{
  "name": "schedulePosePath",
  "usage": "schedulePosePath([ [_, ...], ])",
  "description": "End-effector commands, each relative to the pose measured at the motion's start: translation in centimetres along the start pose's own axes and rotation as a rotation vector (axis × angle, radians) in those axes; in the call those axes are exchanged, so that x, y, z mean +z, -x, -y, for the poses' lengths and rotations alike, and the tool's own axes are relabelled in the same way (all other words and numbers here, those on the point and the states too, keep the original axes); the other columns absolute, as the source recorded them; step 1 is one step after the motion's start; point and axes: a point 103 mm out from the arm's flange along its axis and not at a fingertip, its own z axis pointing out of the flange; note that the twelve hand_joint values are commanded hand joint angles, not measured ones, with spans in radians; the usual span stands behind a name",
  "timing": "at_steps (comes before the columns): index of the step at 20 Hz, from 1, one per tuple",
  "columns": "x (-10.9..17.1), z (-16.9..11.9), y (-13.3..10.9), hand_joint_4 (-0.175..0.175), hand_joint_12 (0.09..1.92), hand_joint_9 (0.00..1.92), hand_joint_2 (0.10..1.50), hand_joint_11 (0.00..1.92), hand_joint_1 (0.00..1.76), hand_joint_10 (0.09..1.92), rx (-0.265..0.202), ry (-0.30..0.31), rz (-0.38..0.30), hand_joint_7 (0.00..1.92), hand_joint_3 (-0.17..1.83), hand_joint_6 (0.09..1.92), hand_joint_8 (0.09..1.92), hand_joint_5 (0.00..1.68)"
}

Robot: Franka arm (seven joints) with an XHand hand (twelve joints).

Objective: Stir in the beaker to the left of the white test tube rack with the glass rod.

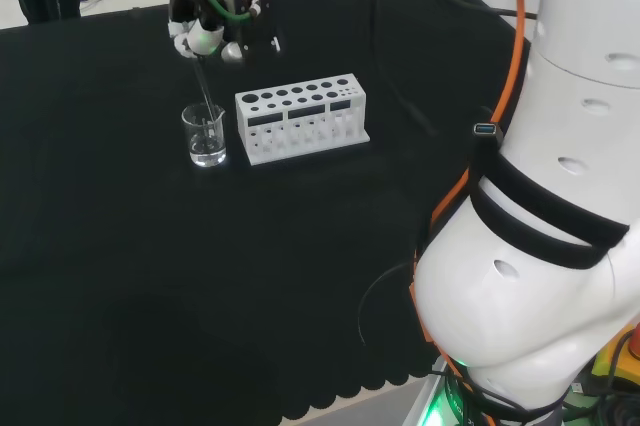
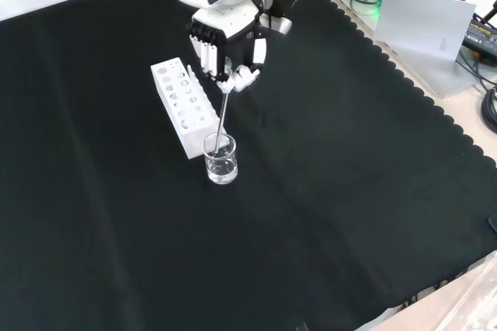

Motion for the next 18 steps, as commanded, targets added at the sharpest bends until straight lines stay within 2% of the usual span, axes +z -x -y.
schedulePosePath([
  [1, -0.1, 1.8, -1.1, -0.175, 0.63, 1.64, 0.55, 1.66, 1.33, 0.75, -0.012, 0.001, -0.001, 1.28, 0.88, 0.57, 1.01, 1.26],
  [9, 0.7, -0.1, -2.5, -0.175, 0.63, 1.64, 0.55, 1.66, 1.33, 0.75, -0.032, -0.002, -0.019, 1.29, 0.89, 0.57, 1.0, 1.26],
  [18, 1.1, -3.1, -1.8, -0.175, 0.63, 1.64, 0.54, 1.66, 1.33, 0.75, -0.046, -0.001, -0.016, 1.29, 0.89, 0.56, 1.0, 1.26],
])
